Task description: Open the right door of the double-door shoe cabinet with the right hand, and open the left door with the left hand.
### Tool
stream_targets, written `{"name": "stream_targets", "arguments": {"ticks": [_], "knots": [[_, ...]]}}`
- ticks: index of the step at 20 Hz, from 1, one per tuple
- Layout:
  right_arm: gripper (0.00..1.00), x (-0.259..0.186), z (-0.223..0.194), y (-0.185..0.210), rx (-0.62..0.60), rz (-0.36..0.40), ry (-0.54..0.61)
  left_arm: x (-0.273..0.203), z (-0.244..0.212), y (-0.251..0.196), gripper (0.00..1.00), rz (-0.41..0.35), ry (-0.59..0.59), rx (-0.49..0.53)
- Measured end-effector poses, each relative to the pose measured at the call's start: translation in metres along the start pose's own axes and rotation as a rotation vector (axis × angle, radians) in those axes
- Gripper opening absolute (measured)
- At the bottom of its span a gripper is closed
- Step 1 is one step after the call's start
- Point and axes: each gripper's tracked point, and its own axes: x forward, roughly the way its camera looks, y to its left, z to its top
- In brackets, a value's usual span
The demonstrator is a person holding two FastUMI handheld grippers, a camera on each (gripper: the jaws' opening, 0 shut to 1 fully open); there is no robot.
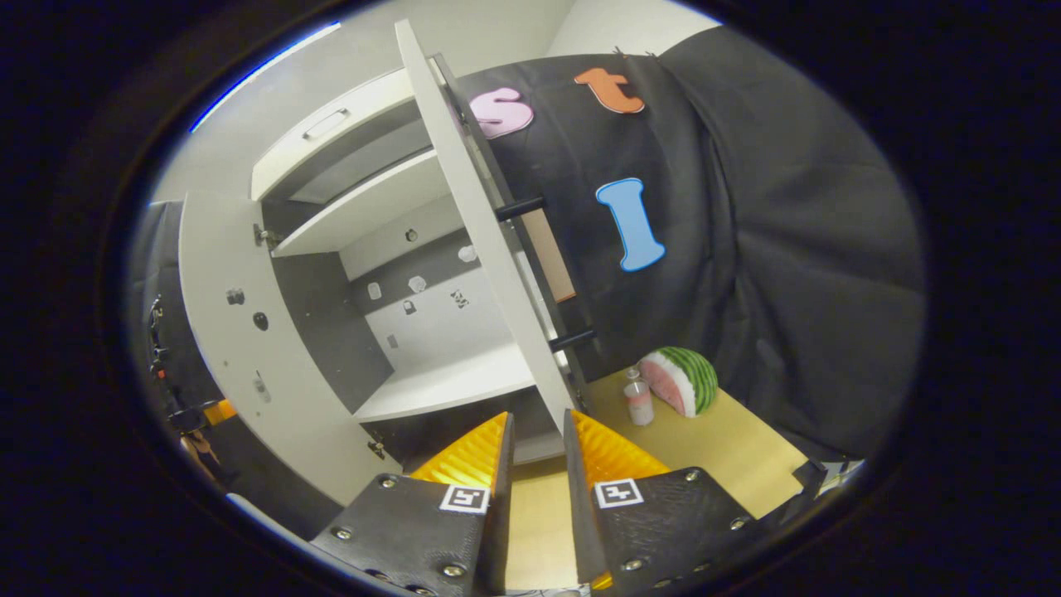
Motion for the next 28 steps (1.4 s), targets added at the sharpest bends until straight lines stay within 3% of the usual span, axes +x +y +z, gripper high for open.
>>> {"name": "stream_targets", "arguments": {"ticks": [13, 17, 18, 19, 23, 28], "knots": [[0.31, 0.000, -0.004, 0.024, -0.040, 0.001, -0.021, 0.000, -0.002, 0.021, 0.02, -0.060, -0.024, -0.057], [0.31, -0.002, 0.003, 0.036, -0.085, 0.002, -0.043, -0.012, -0.001, 0.035, 0.04, -0.008, -0.006, -0.076], [0.32, -0.003, 0.007, 0.040, -0.100, 0.002, -0.049, -0.019, 0.003, 0.036, 0.00, -0.001, -0.011, -0.079], [0.31, -0.003, 0.009, 0.043, -0.117, 0.001, -0.055, -0.023, 0.008, 0.033, 0.04, -0.006, -0.021, -0.086], [0.31, -0.003, 0.019, 0.057, -0.225, -0.023, -0.066, -0.054, 0.025, 0.015, 0.01, -0.017, -0.032, -0.063], [0.31, -0.004, 0.036, 0.102, -0.356, 0.017, -0.113, -0.067, 0.044, -0.055, 0.01, -0.128, -0.066, -0.045]]}}
